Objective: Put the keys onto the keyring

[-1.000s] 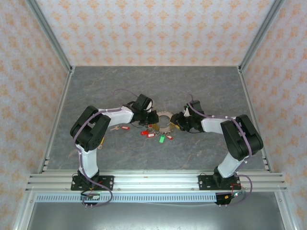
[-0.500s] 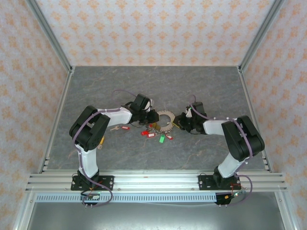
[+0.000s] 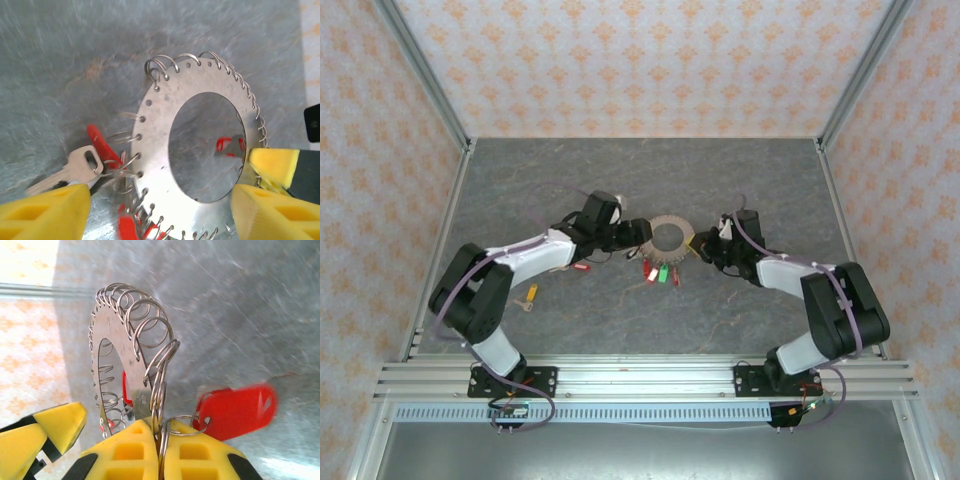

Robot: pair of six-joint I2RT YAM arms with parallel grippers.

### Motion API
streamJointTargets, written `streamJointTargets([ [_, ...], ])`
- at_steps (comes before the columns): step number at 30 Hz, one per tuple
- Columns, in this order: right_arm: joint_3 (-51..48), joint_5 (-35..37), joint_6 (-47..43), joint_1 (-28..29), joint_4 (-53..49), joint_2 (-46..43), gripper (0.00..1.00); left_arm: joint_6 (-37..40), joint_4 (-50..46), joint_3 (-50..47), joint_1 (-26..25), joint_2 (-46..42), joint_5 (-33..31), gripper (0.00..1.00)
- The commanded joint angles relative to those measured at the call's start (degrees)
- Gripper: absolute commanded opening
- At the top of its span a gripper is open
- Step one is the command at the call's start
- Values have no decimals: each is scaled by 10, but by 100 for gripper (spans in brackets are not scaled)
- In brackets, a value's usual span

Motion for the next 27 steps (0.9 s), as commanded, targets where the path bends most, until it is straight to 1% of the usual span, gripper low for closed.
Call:
streamJointTargets([
  [1,6,0,18,-4,44,-51,5,-49,9,-15,16,-52,-33,85],
  [4,13,9,20,-4,42,-83,5,-76,23,-22,27,-83,-8,87],
  [6,19,13,23,-4,42,-99,5,-103,57,-34,28,-97,14,86],
  [8,27,14,27,-4,41,-110,5,-137,86,-43,27,-103,27,81],
  [10,35,14,32,-4,41,-118,5,-168,122,-50,27,-105,38,72],
  [12,39,14,37,-4,41,-124,5,-186,148,-53,26,-106,44,68],
  [16,45,9,39,-4,42,-135,5,-177,144,-38,26,-103,45,66],
  [23,51,-15,38,-4,44,-141,5,-176,166,-11,26,-81,70,52],
  [27,57,-29,37,-4,44,-140,5,-167,173,4,26,-71,89,51],
])
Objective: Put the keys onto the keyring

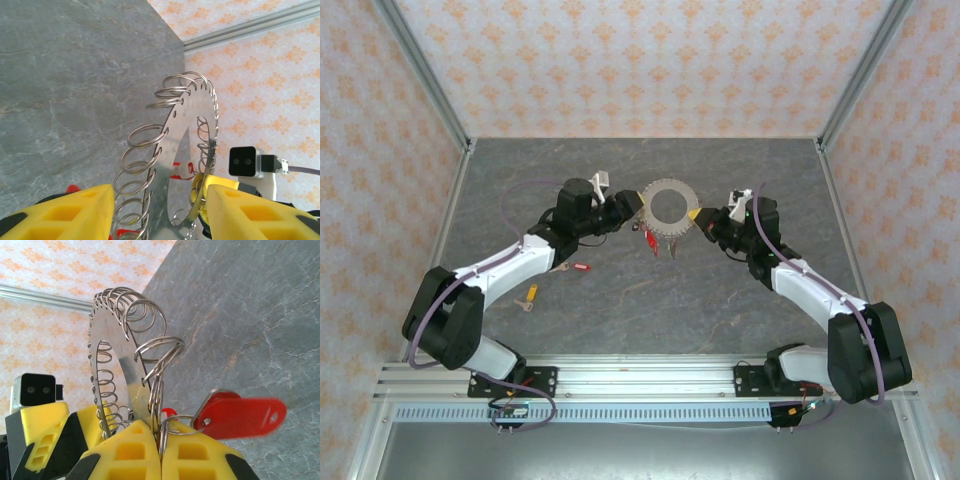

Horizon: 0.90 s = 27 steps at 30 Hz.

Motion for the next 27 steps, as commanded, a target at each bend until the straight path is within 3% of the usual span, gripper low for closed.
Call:
streamJointTargets([
  [1,29,-28,7,-2,34,-18,5,10,26,32,-2,13,32,50],
  [6,36,-37,9,-2,38,-20,5,12,8,43,-4,18,34,49],
  [11,32,-11,16,-3,36,-30,4,19,-21,39,-4,5,5,66],
  [16,34,-24,17,-2,44,-34,4,27,-36,39,-3,-1,0,67],
  [27,53,-62,14,-1,40,-26,4,23,17,61,-5,12,47,44],
])
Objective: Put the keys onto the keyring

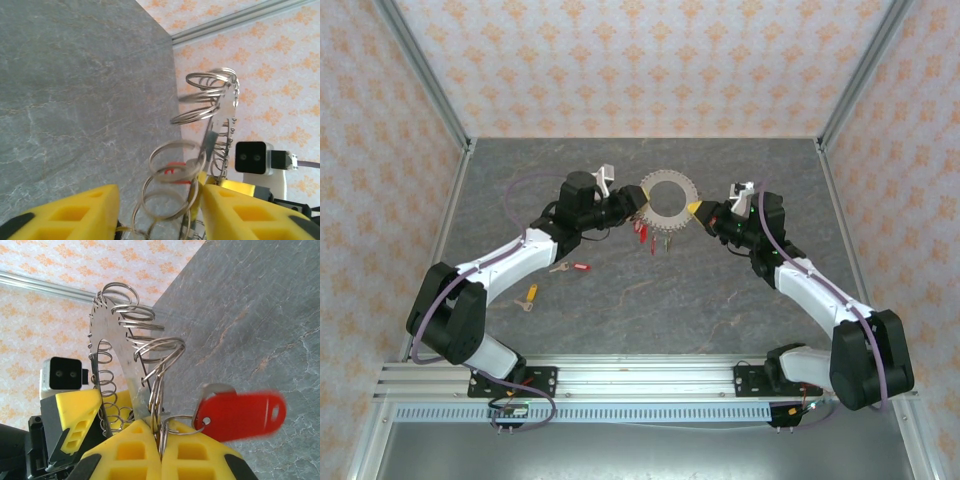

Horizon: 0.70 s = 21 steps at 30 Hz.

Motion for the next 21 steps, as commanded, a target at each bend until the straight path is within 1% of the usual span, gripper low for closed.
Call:
streamJointTargets([
  [1,31,-28,5,3,41,-6,4,11,27,26,-4,-4,25,43],
  [5,30,-27,6,2,44,-6,4,14,38,30,-5,-7,36,38],
  [9,28,-27,6,3,46,-7,5,13,44,28,-5,-13,36,25],
  [11,28,-27,5,3,46,-9,5,13,47,28,-5,-17,35,20],
  [13,26,-25,2,3,46,-10,7,14,48,29,-5,-21,32,16],
  [15,24,-21,-1,2,47,-14,9,21,47,26,-5,-28,25,8],
  [18,20,-13,-7,2,46,-18,11,27,54,23,-5,-36,22,5],
  [21,10,1,-17,3,46,-40,18,28,73,20,-4,-43,21,0],
])
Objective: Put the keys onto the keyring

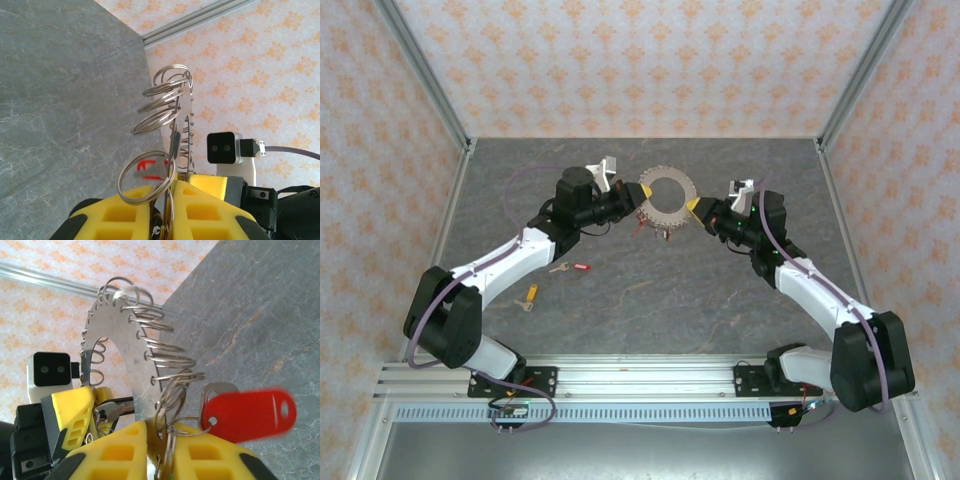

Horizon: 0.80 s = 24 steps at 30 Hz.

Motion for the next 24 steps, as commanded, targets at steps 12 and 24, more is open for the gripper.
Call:
streamJointTargets([
  [12,-27,79,-131,1,-2,-137,41,15,174,-24,0,-80,-5,0],
  [24,-45,184,-530,121,-77,-272,36,23,207,-36,8,-111,-16,0],
])
